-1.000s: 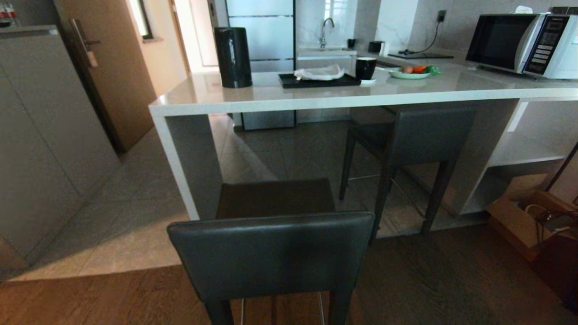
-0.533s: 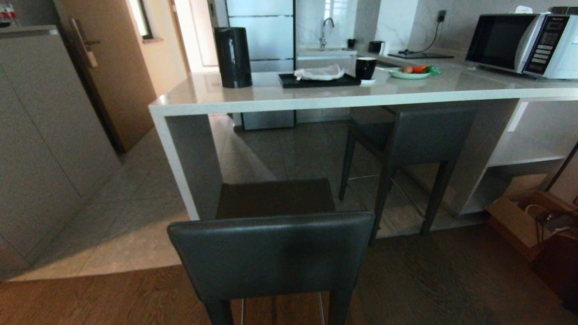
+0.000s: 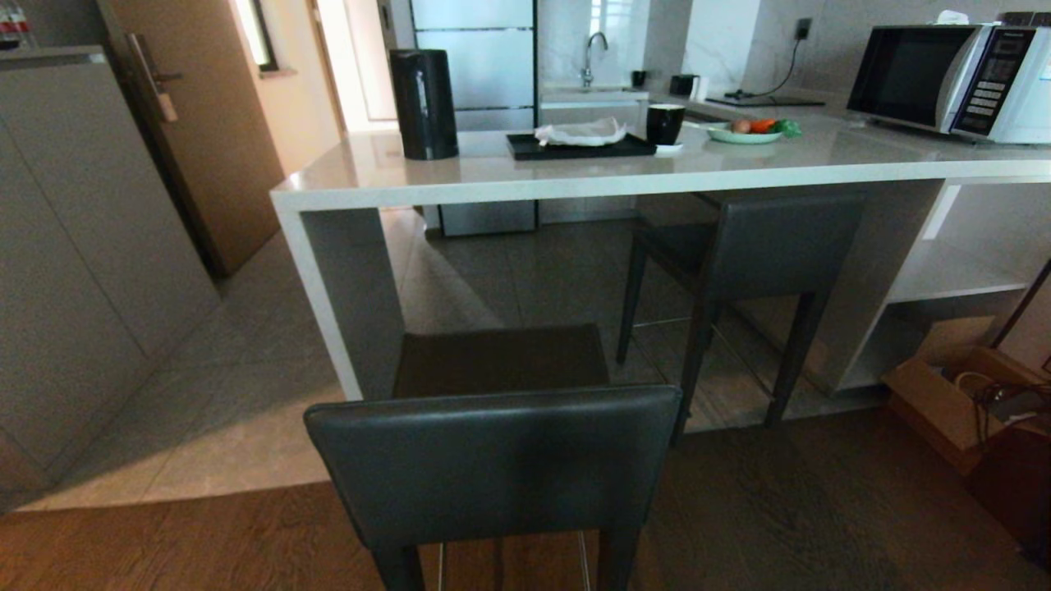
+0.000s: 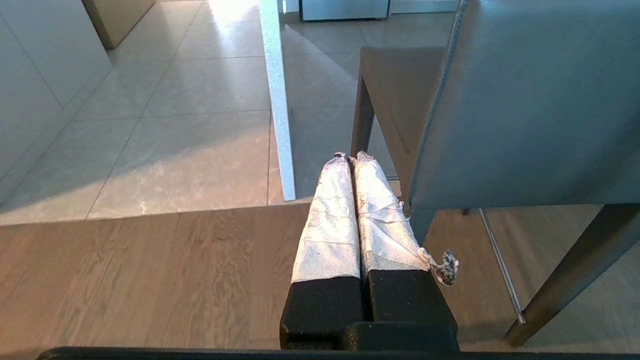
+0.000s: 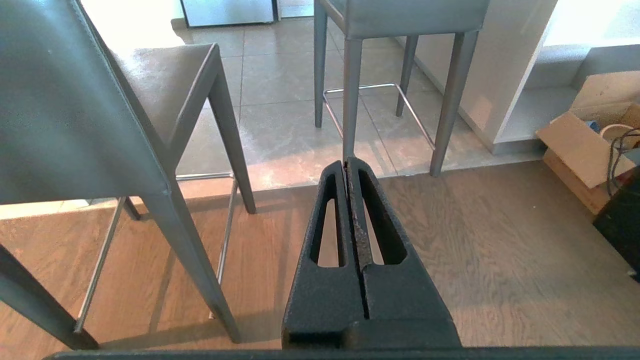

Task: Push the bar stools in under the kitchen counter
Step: Pull the gray chair out from under the dining table

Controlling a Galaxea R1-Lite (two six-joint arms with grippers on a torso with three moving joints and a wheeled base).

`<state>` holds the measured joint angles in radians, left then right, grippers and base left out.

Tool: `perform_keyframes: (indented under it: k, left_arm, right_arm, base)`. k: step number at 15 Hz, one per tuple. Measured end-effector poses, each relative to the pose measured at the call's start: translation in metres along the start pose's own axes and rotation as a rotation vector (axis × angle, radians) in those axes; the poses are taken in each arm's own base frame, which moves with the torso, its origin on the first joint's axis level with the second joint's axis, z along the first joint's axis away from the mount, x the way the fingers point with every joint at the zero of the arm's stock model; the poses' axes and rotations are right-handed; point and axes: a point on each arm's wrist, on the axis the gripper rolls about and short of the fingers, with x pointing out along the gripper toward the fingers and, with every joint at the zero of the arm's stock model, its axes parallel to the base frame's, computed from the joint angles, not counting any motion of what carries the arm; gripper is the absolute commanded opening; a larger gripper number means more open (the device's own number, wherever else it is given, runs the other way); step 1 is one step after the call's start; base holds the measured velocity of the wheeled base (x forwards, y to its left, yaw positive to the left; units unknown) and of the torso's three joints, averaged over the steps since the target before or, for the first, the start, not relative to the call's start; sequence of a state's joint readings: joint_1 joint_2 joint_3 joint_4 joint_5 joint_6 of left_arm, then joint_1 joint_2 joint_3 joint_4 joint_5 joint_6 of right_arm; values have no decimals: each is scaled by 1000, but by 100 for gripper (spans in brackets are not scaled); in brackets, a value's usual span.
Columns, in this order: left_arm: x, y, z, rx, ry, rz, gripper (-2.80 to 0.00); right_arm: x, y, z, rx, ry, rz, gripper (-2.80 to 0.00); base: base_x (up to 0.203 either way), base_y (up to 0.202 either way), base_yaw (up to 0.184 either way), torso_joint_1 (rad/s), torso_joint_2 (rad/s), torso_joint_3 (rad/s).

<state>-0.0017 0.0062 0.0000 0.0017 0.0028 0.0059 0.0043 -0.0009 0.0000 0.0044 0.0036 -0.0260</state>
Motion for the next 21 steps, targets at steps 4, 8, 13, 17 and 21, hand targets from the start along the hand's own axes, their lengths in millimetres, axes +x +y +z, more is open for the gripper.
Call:
perform_keyframes:
  k: [4, 8, 13, 17, 21]
  left_arm:
    - [0, 0, 0, -2, 0, 0, -280]
    - [0, 0, 0, -4, 0, 0, -280]
    - [0, 0, 0, -4, 0, 0, -280]
    - [0, 0, 0, -4, -1, 0, -280]
    - [0, 0, 0, -4, -1, 0, -280]
  right_arm:
    - [0, 0, 0, -3, 0, 2, -280]
    - [0, 0, 0, -3, 0, 1, -280]
    - [0, 0, 0, -3, 0, 0, -280]
    - [0, 0, 0, -2, 0, 1, -280]
    - [0, 0, 0, -3, -1, 0, -280]
  base:
    - [0, 0, 0, 0, 0, 0]
    - [1, -54, -3, -1, 1, 1]
    - [0, -195, 1, 4, 2, 1]
    - [0, -194, 6, 3, 0, 1]
    - [0, -192, 3, 2, 1, 2]
